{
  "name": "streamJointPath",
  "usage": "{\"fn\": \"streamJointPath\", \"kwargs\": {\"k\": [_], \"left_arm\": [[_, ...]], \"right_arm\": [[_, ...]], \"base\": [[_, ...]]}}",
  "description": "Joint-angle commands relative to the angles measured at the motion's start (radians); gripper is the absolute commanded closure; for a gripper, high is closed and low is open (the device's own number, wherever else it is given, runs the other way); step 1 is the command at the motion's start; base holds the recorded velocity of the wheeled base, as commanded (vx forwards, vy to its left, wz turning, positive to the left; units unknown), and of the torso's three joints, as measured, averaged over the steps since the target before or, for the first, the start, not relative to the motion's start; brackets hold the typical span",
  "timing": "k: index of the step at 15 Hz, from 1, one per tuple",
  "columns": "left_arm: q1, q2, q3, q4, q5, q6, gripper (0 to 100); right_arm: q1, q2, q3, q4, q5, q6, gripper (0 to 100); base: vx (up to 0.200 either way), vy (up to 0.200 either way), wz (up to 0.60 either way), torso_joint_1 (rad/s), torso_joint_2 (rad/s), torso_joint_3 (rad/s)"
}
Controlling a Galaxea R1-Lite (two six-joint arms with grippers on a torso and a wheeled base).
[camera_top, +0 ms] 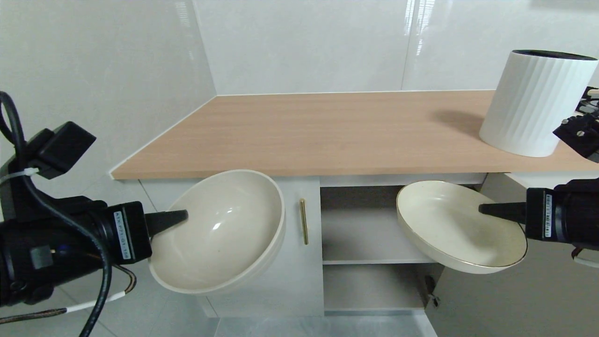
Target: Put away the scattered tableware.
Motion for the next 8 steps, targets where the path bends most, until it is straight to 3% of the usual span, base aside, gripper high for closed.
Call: {"fn": "streamJointPath", "kwargs": {"k": [1, 4, 8], "left_arm": [[0.0, 0.009, 0.002, 0.0, -0.001, 0.0, 100], [0.0, 0.015, 0.004, 0.0, -0.001, 0.0, 100], [0.0, 0.015, 0.004, 0.0, -0.001, 0.0, 100]], "right_arm": [[0.001, 0.015, 0.027, -0.023, 0.0, -0.002, 100], [0.001, 0.014, 0.047, -0.053, 0.0, -0.004, 100], [0.001, 0.015, 0.05, -0.054, 0.0, -0.005, 100]], "base": [[0.0, 0.0, 0.0, 0.0, 0.0, 0.0], [0.0, 0.0, 0.0, -0.024, 0.08, 0.048], [0.0, 0.0, 0.0, -0.122, 0.39, 0.263]]}}
